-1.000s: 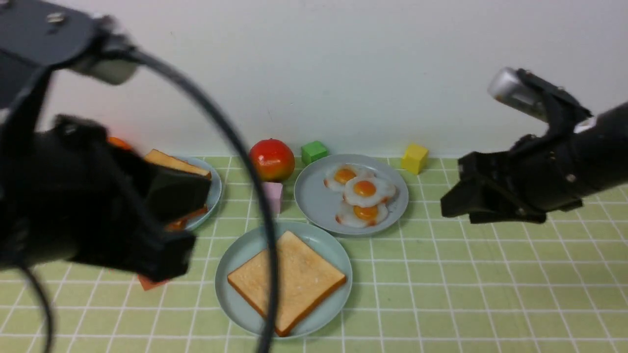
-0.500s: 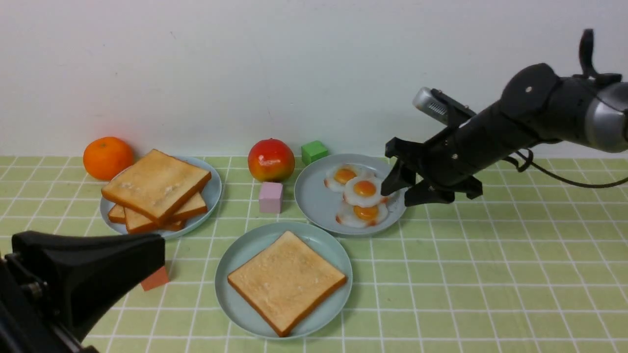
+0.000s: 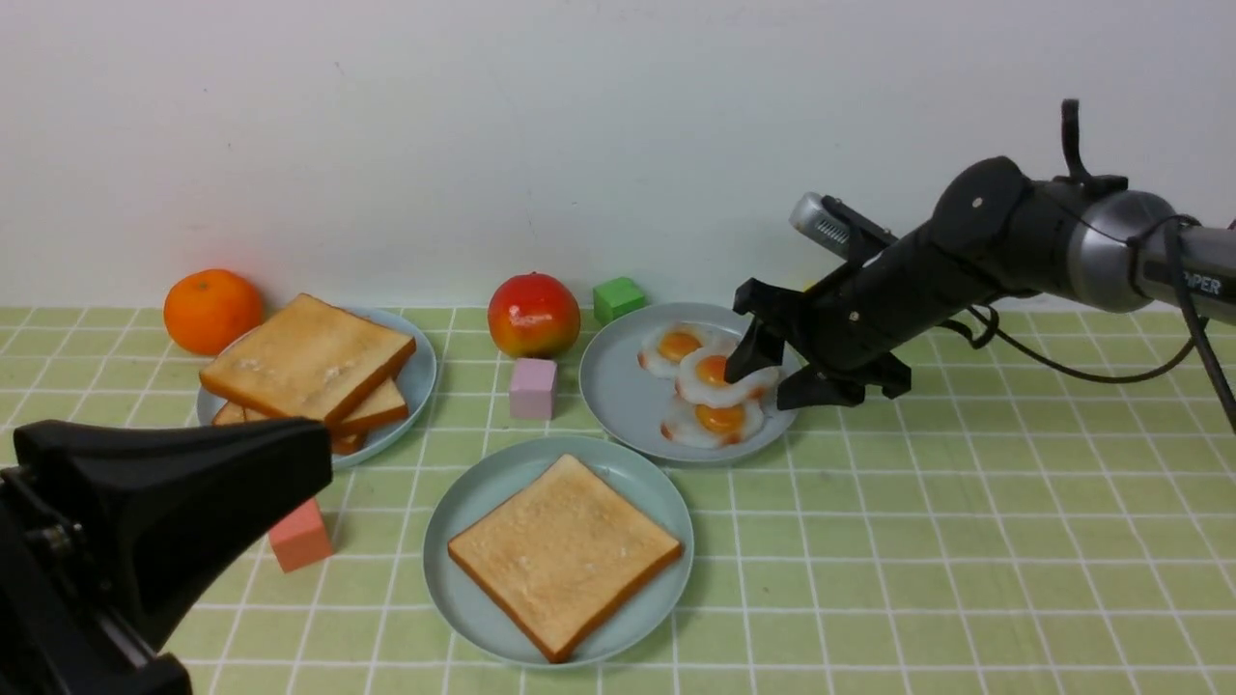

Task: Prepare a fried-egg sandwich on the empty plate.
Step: Use the right arm to grab a fried egg

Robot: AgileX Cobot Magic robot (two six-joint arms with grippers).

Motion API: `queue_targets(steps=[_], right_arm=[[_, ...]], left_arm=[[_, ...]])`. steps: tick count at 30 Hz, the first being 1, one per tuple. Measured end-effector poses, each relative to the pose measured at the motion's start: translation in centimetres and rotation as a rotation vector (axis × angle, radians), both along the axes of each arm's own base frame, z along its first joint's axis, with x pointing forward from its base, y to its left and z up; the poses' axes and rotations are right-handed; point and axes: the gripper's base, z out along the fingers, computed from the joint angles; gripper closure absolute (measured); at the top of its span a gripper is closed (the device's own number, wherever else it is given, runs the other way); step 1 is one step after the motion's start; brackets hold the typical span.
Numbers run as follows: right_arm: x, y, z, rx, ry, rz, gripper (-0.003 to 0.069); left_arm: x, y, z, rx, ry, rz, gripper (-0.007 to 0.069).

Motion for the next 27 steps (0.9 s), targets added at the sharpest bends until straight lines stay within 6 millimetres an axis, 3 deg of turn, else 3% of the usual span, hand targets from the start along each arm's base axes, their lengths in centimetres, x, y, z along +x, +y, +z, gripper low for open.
queue_targets(steps=[27], right_arm=[[1.4, -0.2, -2.1, -0.01, -0.057, -0.083, 0.0207]], left_arm=[[0.0, 0.0, 0.0, -0.009, 0.006, 0.002, 0.0637]])
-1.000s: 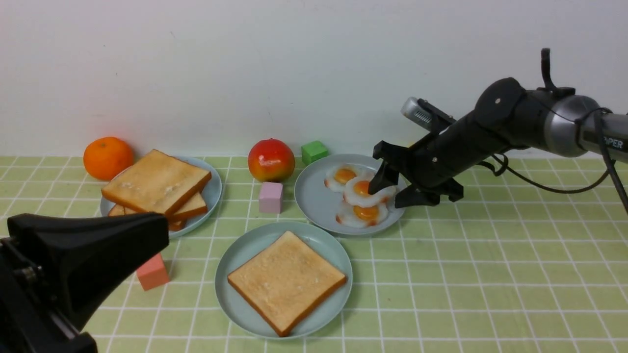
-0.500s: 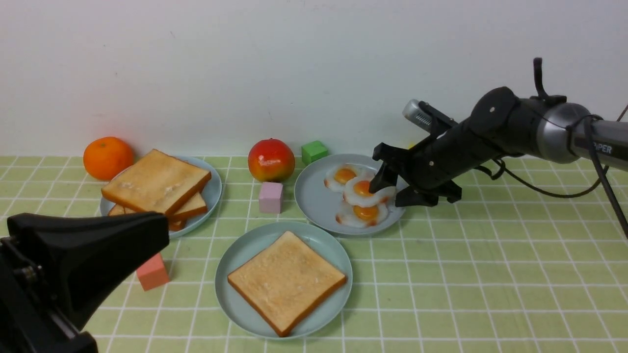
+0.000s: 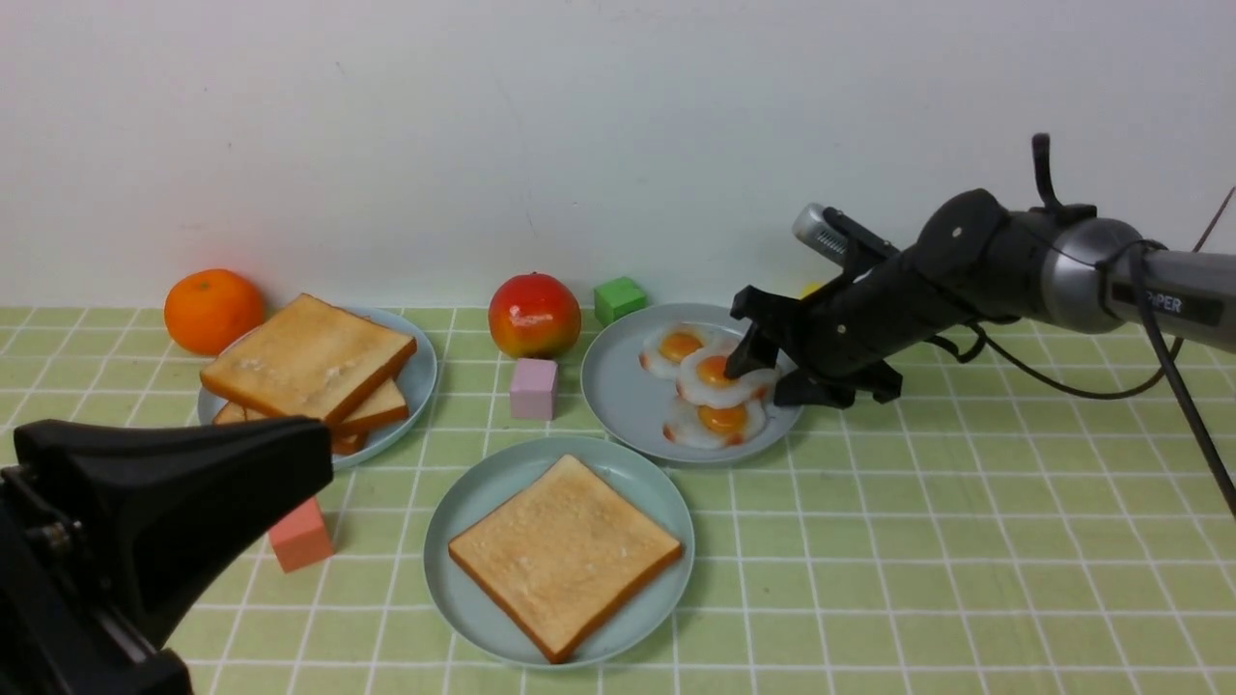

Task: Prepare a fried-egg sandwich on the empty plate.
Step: Use the right arm to grab a fried egg

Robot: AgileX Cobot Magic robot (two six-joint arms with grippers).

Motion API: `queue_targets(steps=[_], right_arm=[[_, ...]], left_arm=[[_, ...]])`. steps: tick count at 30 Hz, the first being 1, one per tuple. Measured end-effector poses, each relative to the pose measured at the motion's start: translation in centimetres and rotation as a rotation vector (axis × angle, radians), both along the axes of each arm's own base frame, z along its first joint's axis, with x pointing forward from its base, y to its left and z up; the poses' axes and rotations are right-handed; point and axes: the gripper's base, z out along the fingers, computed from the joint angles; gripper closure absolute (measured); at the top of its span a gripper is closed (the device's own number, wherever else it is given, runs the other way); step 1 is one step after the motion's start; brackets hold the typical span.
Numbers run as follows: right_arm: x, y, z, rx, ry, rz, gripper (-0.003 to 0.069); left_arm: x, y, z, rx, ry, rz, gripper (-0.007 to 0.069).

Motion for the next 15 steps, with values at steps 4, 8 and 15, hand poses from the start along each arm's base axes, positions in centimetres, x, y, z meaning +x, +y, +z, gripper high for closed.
queue_targets(steps=[4, 8, 15], right_arm=[[0.16, -0.06, -0.09, -0.003, -0.012, -0.011, 0.0207], [0.4, -0.09, -0.39, -0.004, -0.028, -0.026, 0.0207], [0.64, -0.11, -0.52, -0.006, -0.05, -0.036, 0.0218]], left_arm=[[0.0, 0.0, 0.0, 0.0, 0.0, 0.0, 0.0636], [0.0, 0.0, 0.0, 0.0, 0.0, 0.0, 0.0636], [0.0, 0.0, 0.0, 0.0, 0.0, 0.0, 0.0636]])
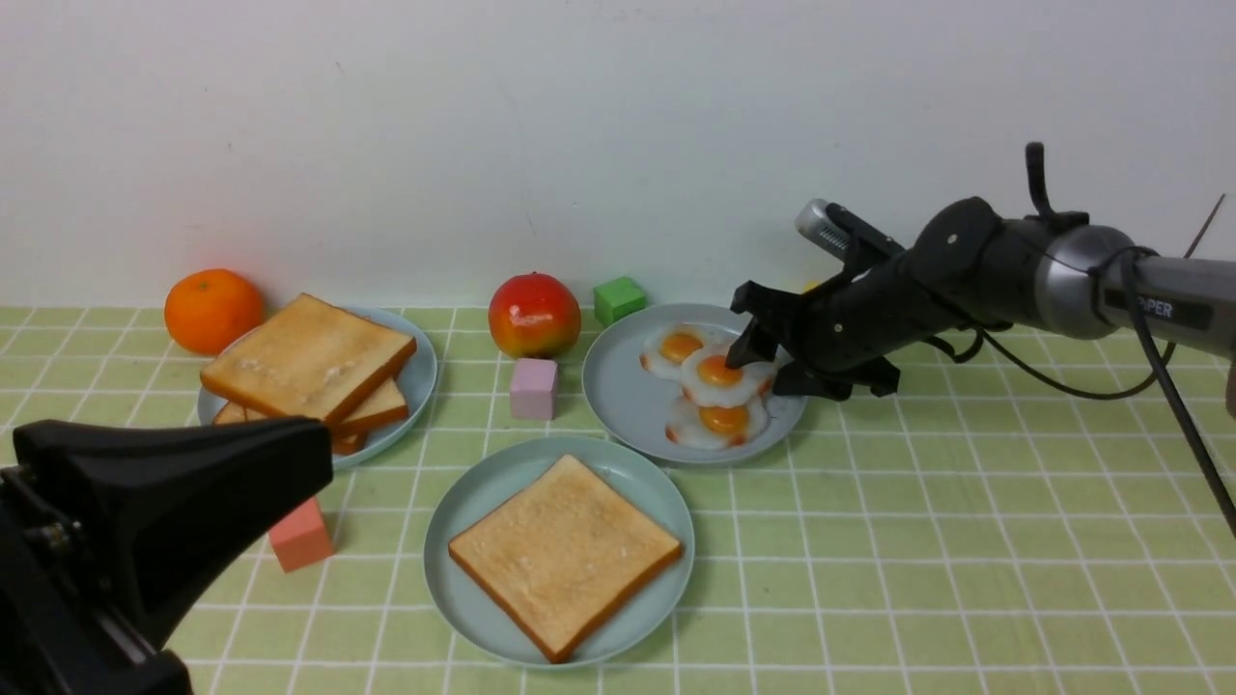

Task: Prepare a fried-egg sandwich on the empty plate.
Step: Use the right arm to grab a fried egg

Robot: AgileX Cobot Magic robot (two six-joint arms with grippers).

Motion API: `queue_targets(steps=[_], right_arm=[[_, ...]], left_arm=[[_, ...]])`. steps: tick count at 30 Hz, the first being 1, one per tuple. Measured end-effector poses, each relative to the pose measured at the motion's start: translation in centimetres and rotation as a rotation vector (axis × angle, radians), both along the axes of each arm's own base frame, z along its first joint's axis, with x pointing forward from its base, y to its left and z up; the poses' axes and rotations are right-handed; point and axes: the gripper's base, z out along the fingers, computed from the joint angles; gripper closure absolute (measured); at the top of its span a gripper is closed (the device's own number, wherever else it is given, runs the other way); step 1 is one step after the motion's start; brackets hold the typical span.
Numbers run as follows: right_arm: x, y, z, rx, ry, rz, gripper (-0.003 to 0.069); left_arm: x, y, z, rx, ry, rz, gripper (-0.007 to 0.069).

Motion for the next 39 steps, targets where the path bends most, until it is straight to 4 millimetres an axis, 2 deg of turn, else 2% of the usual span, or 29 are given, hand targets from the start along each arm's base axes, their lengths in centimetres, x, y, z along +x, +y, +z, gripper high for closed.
queue_targets(steps=[10, 24, 29, 34, 39], right_arm=[[0.13, -0.06, -0.2, -0.011, -0.013, 0.0, 0.0308], [0.31, -0.07, -0.56, -0.002, -0.015, -0.017, 0.0331], [0.37, -0.09, -0.6, -0.004, -0.02, -0.021, 0.0382], [0.49, -0.1, -0.83, 0.003, -0.022, -0.035, 0.0474], [0.51, -0.12, -0.63, 0.005, -0.029, -0.038, 0.0491]], left_arm=[[0.0, 0.0, 0.01, -0.001, 0.0, 0.0, 0.0629], [0.0, 0.0, 0.01, -0.001, 0.0, 0.0, 0.0621], [0.0, 0.0, 0.01, -0.001, 0.0, 0.0, 0.062], [0.0, 0.0, 0.01, -0.001, 0.0, 0.0, 0.0617], [0.0, 0.0, 0.01, -0.001, 0.0, 0.0, 0.0613]])
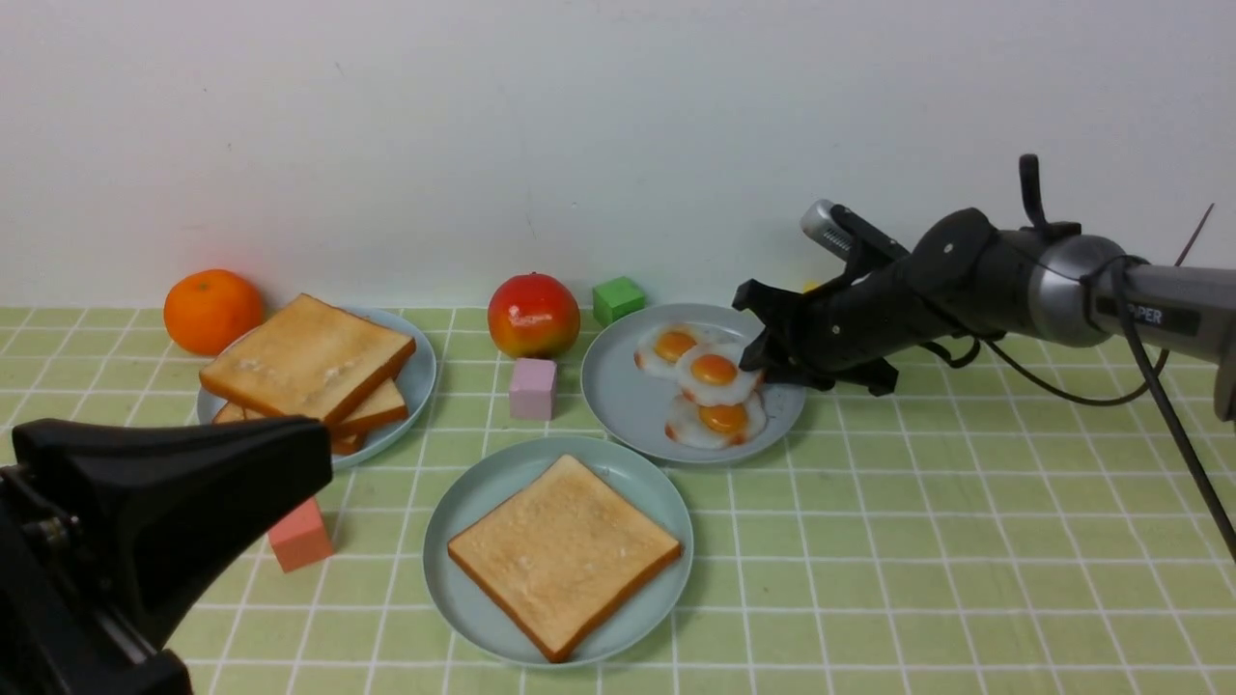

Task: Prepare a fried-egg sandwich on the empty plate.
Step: Use the right arm to grab a fried egg, then use the right arm to place the fried egg on the slice of bread in the middle

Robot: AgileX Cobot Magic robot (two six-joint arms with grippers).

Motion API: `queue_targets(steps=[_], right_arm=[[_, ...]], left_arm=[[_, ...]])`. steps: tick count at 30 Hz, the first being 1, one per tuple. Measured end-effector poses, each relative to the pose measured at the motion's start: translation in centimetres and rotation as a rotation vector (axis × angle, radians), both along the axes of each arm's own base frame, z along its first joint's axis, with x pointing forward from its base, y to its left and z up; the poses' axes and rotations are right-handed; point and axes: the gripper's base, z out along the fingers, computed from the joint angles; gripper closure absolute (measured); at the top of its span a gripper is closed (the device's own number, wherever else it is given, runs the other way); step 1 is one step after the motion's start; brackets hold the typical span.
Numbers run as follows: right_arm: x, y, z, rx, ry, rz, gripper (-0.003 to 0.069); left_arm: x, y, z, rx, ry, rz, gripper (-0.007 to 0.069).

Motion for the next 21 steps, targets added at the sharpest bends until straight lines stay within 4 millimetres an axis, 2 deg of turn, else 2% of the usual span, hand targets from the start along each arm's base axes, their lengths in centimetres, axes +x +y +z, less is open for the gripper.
queue_targets(steps=[2, 5, 10, 19, 21], right_arm=[[0.0, 0.0, 0.3, 0.0, -0.007, -0.001, 0.0502], [0.0, 0.0, 1.2, 0.003, -0.027, -0.003, 0.0568], [-0.1, -0.1, 2.5, -0.009, -0.062, 0.015, 0.0568], [-1.0, -0.1, 7.0, -0.02, -0.152, 0.073, 0.0568], [-1.9, 0.2, 8.7, -0.019, -0.166, 0.149, 0.0568]], left_arm=[[0.0, 0.0, 0.0, 0.0, 0.0, 0.0, 0.0613], [0.0, 0.0, 0.0, 0.0, 0.0, 0.0, 0.0611], [0.0, 0.0, 0.0, 0.0, 0.0, 0.0, 0.0609], [0.0, 0.1, -0.2, 0.033, -0.004, 0.007, 0.0607], [0.1, 0.3, -0.5, 0.08, 0.0, 0.018, 0.0607]])
